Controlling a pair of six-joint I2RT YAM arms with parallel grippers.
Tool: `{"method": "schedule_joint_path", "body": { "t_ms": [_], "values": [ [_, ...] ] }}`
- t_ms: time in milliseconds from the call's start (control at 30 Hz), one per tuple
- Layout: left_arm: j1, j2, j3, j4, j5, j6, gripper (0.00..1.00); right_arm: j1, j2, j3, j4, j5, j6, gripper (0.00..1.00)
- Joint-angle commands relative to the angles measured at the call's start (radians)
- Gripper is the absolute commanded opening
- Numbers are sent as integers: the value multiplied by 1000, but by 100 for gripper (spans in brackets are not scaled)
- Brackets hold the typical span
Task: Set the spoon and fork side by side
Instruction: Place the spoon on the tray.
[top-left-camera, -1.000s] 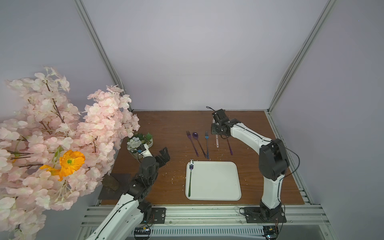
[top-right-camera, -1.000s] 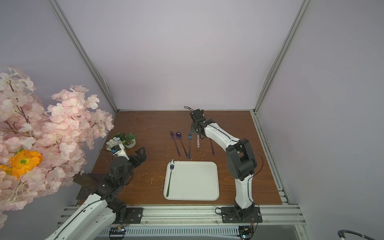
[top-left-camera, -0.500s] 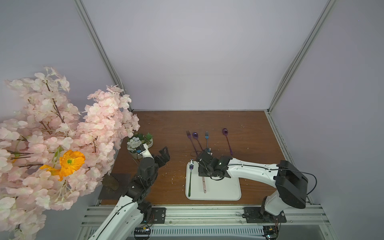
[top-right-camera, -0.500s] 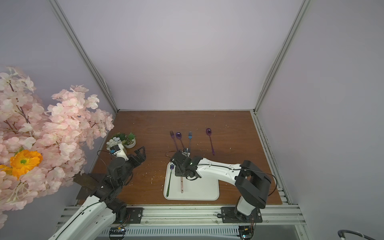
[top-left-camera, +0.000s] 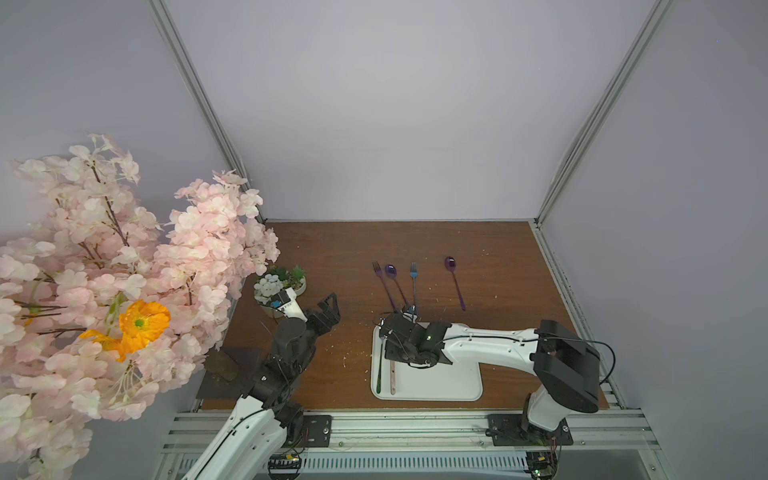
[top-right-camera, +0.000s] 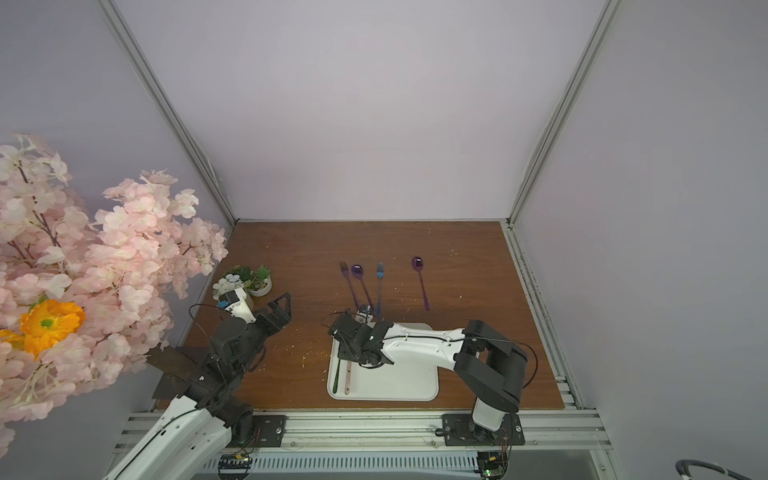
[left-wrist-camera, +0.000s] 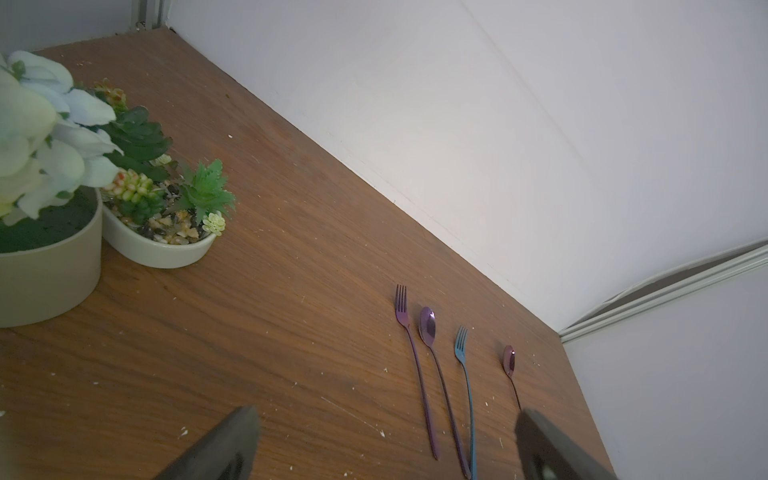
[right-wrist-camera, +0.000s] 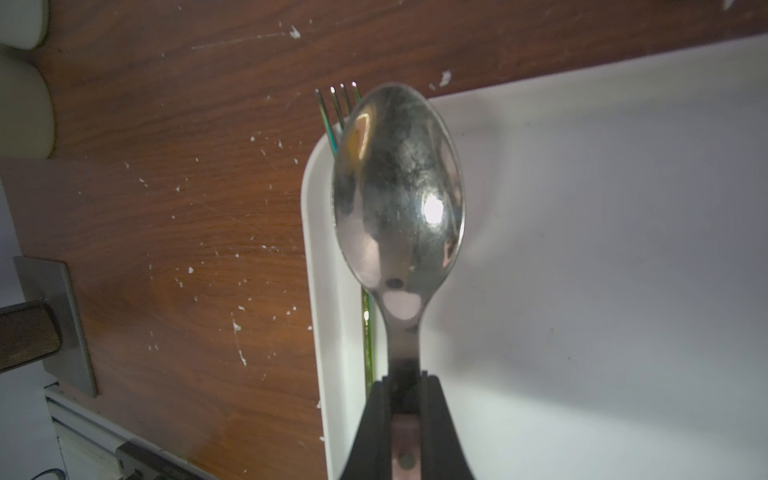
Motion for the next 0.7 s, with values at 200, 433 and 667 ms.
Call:
{"method": "schedule_joint_path", "body": {
  "t_ms": [200,433,667],
  "values": [
    [7,-8,-13,15,11,-2,99,-21,19,-26,23,25,19,0],
    [7,-1,-13,18,9,-4,99,-36,48,-16,33,13,-8,1],
    [7,-2,-16,18,8,-4,99,-36,84,5,32,-12,-23,3]
  ]
}}
